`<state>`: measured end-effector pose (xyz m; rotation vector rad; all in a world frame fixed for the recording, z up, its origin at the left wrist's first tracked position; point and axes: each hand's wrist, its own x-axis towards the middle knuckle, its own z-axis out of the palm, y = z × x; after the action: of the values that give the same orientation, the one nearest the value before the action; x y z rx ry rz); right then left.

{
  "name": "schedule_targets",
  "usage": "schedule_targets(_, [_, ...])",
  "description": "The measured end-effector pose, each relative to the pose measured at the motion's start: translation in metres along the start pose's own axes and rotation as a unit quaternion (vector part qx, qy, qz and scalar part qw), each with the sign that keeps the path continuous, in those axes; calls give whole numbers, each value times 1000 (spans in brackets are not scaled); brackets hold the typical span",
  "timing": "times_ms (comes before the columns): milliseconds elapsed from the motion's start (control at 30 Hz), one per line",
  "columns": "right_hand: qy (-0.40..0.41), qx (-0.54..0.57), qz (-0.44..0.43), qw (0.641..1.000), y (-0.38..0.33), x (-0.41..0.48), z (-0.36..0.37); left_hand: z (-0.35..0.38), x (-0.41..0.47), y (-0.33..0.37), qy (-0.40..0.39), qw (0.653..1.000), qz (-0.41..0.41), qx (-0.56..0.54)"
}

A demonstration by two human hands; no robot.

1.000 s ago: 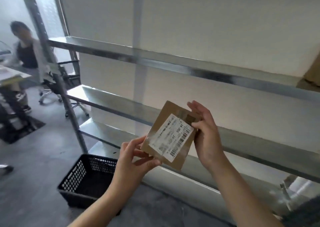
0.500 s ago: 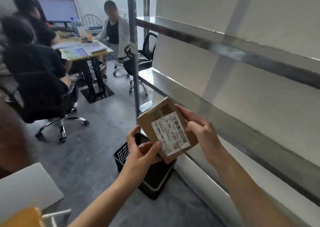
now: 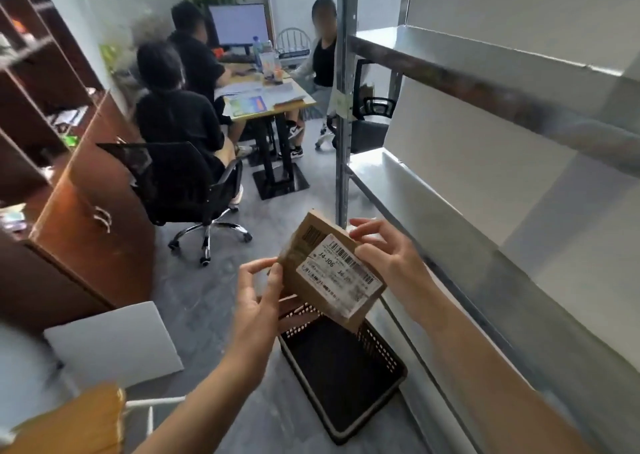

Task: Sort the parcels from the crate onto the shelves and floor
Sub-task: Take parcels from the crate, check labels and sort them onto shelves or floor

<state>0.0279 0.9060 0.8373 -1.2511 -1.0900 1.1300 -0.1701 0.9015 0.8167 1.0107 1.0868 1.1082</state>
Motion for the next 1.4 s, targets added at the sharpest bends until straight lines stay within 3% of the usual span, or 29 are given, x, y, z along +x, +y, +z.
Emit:
schedule_targets(167, [56,-98,-40,993,31,44,1,25,32,-33,73,992,-56,-86])
schedule_targets(300, [202,-40,-49,977,54,85,14,33,62,-56,111,981,-78,-138])
schedule_targets(400, [275,1,23,961,85,121,23,26,94,-76,135,975,-102,-147])
schedule_targets(600, [278,-33,140,950,164,164,36,-1,162,-127,167,962,-157,-145])
schedule_targets(800, [199,-26,262,944,248,204,38,-26,221,-201,202,947,-217,-124])
schedule_targets(967, [92,-92,299,945,350,209,38,-47,254,-299,212,935,-284,19])
schedule_targets(1100, [56,-87,359,927,433,213,26,-57,264,-383,185,913,-338,132])
schedule_targets(1233, [7,-114,384,916,523,230,8,-69,276,-471,173,885,-381,207])
schedule_targets(1400, [-51,-177,377,908,644,254,-4,-76,294,-587,183,863,-428,198])
